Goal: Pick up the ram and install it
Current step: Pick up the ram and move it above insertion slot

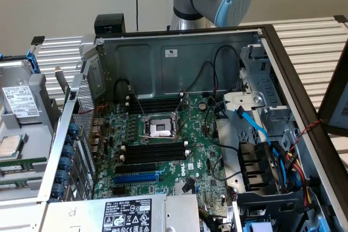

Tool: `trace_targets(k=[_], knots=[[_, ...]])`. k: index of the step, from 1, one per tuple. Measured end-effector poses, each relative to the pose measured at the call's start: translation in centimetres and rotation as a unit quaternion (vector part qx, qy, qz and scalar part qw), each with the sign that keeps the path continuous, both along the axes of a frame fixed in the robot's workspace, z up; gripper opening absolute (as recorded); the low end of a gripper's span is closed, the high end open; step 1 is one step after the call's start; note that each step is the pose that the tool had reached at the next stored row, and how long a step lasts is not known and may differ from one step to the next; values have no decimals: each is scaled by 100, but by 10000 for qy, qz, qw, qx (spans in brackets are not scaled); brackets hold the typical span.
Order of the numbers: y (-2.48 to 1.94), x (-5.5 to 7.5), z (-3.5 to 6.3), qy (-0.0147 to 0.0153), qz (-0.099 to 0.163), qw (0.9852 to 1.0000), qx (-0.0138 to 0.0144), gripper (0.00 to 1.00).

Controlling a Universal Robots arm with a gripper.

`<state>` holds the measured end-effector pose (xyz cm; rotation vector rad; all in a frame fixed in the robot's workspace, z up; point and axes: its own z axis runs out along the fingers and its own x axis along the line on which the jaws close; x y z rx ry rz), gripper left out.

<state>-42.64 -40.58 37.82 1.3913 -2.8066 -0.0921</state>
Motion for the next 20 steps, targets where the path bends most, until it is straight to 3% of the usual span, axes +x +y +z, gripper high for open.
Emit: trace_targets(k=[11, 12, 13, 20], knots=[[0, -53, -199, 1, 608, 9981, 8, 12], [0, -58, -217, 1, 658, 9978, 8, 12], [0, -64, -235, 1, 709, 9975, 8, 18], [0, -100, -363, 1, 1115, 9938, 13, 18]])
